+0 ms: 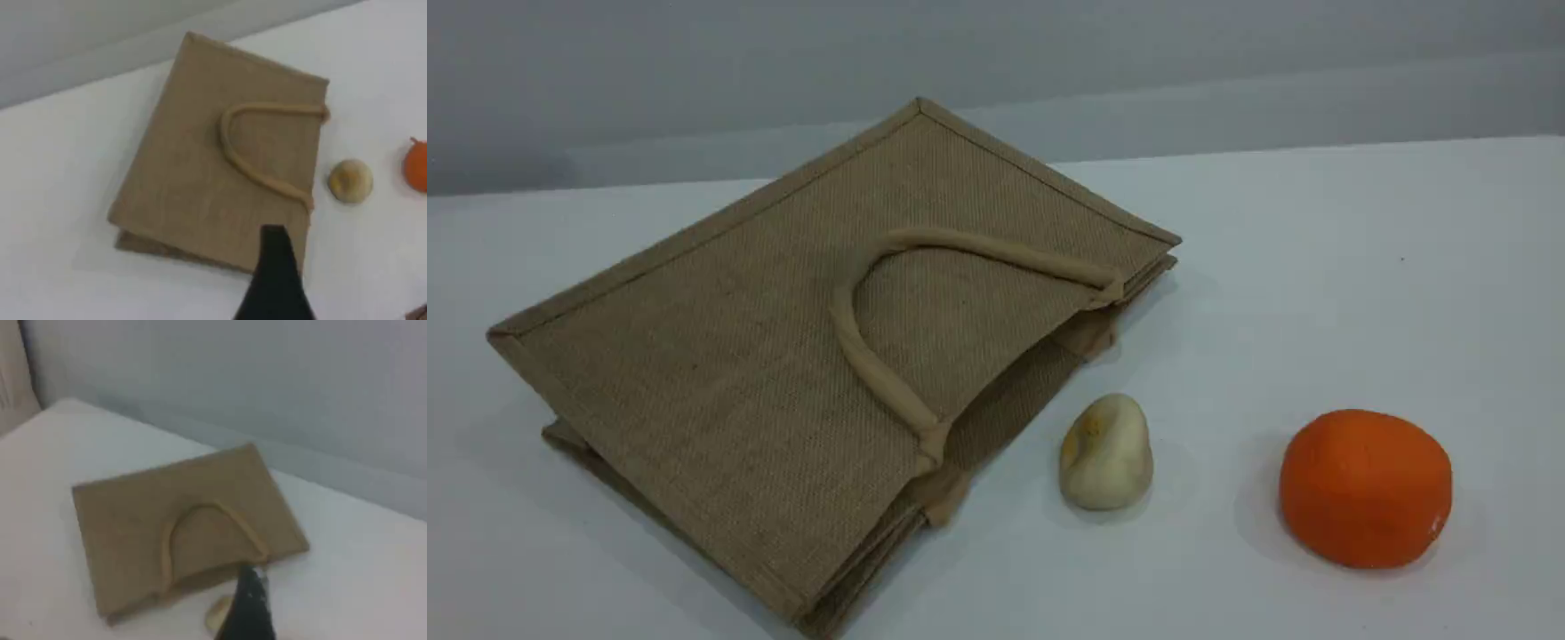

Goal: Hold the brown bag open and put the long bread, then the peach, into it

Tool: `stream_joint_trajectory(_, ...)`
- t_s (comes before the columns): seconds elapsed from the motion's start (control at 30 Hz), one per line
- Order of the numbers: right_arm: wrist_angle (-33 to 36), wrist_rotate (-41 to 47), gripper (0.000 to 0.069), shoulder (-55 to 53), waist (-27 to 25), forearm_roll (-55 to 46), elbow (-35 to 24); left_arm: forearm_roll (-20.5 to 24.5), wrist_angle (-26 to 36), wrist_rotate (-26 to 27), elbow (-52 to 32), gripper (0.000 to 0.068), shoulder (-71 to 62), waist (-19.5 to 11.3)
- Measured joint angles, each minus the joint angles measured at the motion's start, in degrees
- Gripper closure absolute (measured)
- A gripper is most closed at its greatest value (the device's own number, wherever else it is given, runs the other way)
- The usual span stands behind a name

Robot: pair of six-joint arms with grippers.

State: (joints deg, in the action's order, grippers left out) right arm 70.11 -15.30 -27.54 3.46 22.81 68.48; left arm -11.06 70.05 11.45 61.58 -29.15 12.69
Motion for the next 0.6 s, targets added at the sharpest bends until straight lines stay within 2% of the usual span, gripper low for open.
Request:
stream_joint_trajectory(0.3, -2.0, -5.4, 0.0143, 17.2, 0.0, -0.7, -19.5, 0.7, 0.0, 0.0, -14.1, 0.0190, 18.6, 0.0)
stream_joint_trajectory(0.37, -5.4, -5.9, 0.0143, 20.1, 0.0, -2.2, -23.7, 0.8, 0.0, 0.0, -16.7, 0.0190, 20.9, 0.0)
stream_joint_trajectory(0.6, -9.4, -5.4, 0.0143, 24.7, 0.0, -5.0, -35.8, 5.2, -0.1, -0.7, -23.3, 0.0190, 21.9, 0.0)
